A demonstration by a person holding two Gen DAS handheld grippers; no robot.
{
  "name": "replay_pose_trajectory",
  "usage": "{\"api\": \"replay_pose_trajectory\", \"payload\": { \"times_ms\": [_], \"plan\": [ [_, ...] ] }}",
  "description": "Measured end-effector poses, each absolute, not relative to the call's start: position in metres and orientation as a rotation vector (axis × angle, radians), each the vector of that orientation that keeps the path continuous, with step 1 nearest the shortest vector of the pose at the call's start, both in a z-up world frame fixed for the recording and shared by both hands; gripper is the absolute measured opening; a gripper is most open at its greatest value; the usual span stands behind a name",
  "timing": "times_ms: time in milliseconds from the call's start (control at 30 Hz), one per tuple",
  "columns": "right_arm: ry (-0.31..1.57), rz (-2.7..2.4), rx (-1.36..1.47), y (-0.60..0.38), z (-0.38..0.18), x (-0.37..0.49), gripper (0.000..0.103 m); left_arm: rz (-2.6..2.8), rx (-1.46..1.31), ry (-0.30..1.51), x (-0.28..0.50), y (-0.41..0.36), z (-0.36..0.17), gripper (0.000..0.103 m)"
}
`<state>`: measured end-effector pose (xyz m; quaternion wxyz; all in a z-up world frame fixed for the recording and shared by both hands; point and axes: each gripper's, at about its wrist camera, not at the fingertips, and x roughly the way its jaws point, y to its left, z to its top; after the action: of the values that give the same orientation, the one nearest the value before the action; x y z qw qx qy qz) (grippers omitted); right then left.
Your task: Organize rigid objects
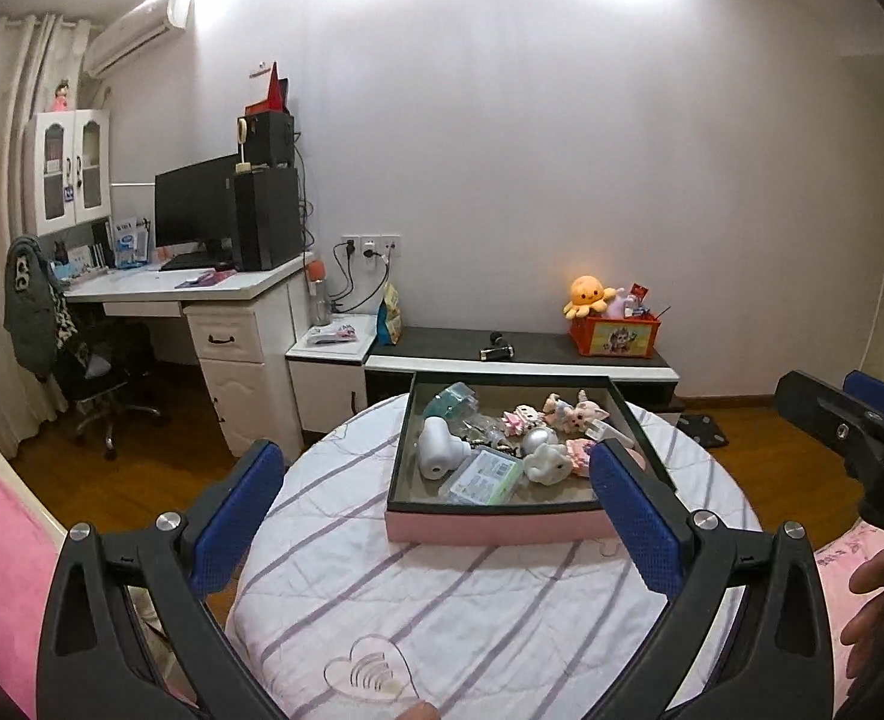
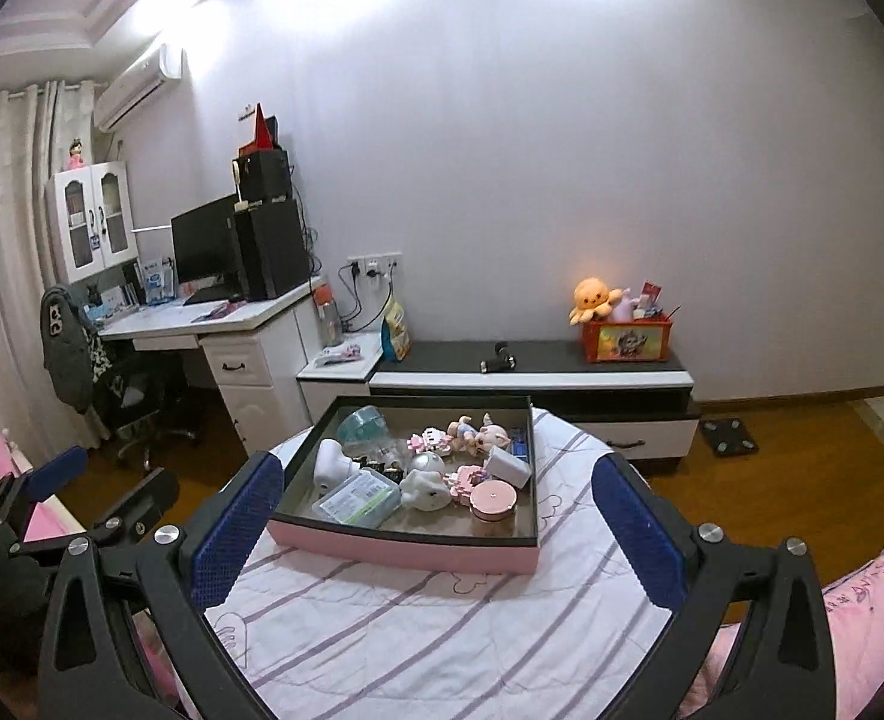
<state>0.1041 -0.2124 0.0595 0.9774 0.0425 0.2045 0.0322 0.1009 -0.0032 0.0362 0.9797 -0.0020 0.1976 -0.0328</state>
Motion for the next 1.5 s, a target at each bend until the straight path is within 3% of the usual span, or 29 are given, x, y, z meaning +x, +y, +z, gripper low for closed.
{"api": "replay_pose_trajectory", "payload": {
  "times_ms": [400, 1500],
  "plan": [
    [0.356, -0.004, 0.082, -0.217, 0.06, 0.058, 0.103, -0.073, -0.011, 0.395, 0.07, -0.005, 0.029, 0.103],
    [0.355, -0.004, 0.086, -0.219, 0.055, 0.05, 0.103, -0.063, -0.007, 0.37, 0.054, -0.008, 0.042, 0.103]
  ]
}}
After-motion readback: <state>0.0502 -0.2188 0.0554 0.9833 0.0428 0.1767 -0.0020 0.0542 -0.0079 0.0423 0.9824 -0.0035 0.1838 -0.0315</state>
